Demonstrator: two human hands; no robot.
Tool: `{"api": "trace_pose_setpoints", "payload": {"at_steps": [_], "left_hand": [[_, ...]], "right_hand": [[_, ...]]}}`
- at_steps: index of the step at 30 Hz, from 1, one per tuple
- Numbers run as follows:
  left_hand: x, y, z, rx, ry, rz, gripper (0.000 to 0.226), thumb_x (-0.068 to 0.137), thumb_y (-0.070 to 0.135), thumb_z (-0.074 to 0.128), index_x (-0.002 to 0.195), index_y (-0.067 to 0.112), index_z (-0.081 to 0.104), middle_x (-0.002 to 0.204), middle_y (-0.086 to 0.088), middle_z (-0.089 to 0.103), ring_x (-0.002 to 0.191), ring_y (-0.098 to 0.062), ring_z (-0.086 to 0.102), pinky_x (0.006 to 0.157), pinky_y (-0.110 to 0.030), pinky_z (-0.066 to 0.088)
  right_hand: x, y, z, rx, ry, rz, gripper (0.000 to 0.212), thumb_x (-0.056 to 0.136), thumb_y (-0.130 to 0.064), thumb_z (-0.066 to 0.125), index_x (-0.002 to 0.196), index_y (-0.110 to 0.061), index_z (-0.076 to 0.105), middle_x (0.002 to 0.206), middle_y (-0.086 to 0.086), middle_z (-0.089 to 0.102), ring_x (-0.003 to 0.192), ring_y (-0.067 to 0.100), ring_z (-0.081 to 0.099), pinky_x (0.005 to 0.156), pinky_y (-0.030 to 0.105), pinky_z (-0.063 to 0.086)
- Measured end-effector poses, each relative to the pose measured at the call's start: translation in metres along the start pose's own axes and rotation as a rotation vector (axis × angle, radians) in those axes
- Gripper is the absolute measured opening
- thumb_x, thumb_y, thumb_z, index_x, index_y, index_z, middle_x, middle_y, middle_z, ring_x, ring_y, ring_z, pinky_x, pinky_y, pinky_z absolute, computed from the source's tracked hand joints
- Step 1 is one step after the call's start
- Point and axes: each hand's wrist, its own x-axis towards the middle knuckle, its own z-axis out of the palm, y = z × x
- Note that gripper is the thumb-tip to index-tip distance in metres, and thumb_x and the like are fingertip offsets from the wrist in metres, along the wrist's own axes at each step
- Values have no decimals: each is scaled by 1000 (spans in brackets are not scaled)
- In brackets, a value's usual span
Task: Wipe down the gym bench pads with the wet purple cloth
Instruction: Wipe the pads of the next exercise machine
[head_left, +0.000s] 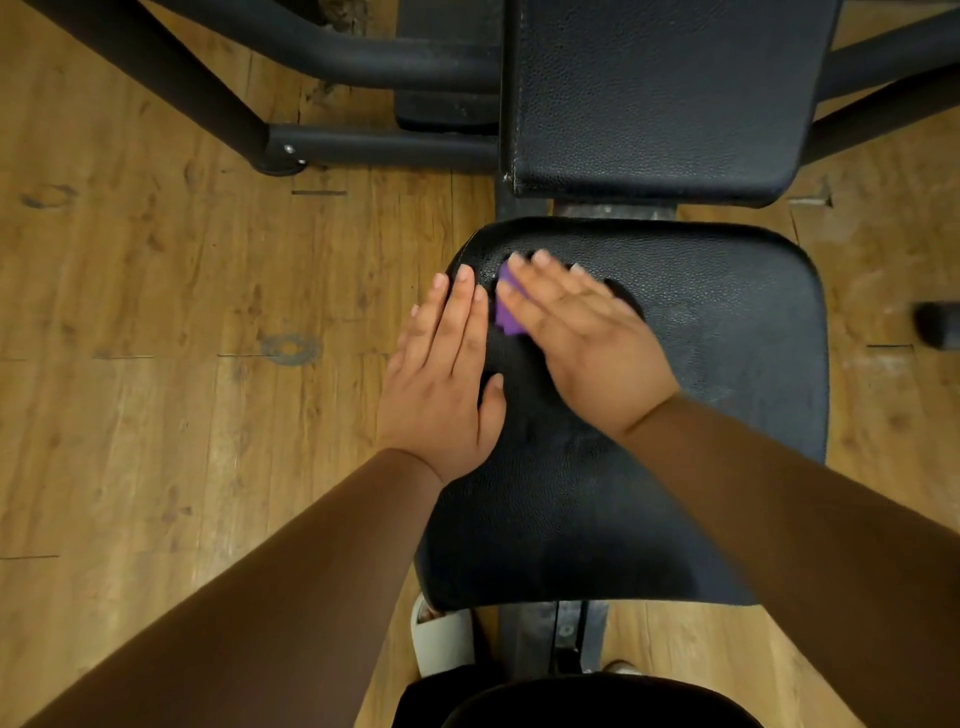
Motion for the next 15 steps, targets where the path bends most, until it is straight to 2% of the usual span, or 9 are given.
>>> {"api": "trace_pose_setpoints", "payload": {"at_steps": [4, 6, 9, 12, 15], "left_hand": [[0, 0, -1, 6, 18, 0, 66, 92, 28, 36, 149, -2, 25, 159, -16, 19, 148, -30, 13, 120, -47, 18], [-1, 0, -1, 5, 12, -5, 65, 92, 28, 36, 150, -1, 24, 159, -16, 18, 149, -30, 12, 120, -47, 17], [-2, 1, -3, 7, -11, -17, 64, 95, 28, 33, 151, 0, 19, 160, -16, 14, 149, -28, 8, 121, -44, 13], [-2, 5, -6, 41, -32, -41, 63, 98, 32, 28, 152, 1, 15, 161, -14, 12, 150, -26, 5, 122, -42, 9], [-1, 12, -11, 90, -5, -71, 63, 99, 35, 28, 151, 1, 20, 160, -16, 16, 149, -26, 8, 122, -39, 3]], "right_hand": [[23, -4, -1, 44, 144, 283, 49, 92, -2, 38, 141, -5, 46, 148, 14, 44, 139, 32, 37, 116, 41, 24], [14, -10, 2, 43, 97, 208, 50, 93, -4, 37, 143, -7, 44, 149, 13, 41, 140, 30, 35, 117, 39, 20], [-2, -12, -5, 5, -60, 53, 52, 95, -12, 37, 148, -11, 35, 155, 10, 32, 145, 25, 26, 119, 38, 13], [-3, -8, -22, 37, -129, 87, 55, 99, -30, 31, 152, -14, 26, 160, 5, 19, 149, 21, 9, 120, 43, 0], [-14, 14, -30, 66, -53, 202, 56, 101, -37, 29, 151, -13, 28, 160, 6, 19, 149, 21, 9, 121, 41, -1]]}}
